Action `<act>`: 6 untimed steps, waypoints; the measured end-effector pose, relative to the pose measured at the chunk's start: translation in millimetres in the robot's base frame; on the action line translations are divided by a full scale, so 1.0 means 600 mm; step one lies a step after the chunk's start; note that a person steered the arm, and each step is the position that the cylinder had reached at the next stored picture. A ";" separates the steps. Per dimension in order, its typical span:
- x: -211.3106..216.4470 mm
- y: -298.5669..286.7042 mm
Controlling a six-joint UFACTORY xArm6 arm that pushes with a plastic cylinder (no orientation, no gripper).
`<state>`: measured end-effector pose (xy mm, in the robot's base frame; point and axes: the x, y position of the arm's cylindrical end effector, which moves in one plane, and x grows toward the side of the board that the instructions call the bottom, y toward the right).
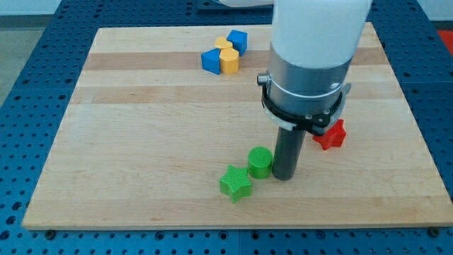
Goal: Push the green circle into the green star
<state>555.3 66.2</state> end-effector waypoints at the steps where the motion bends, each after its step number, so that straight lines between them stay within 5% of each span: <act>1: 0.024 -0.010; 4: -0.057 0.020; 6: -0.010 -0.032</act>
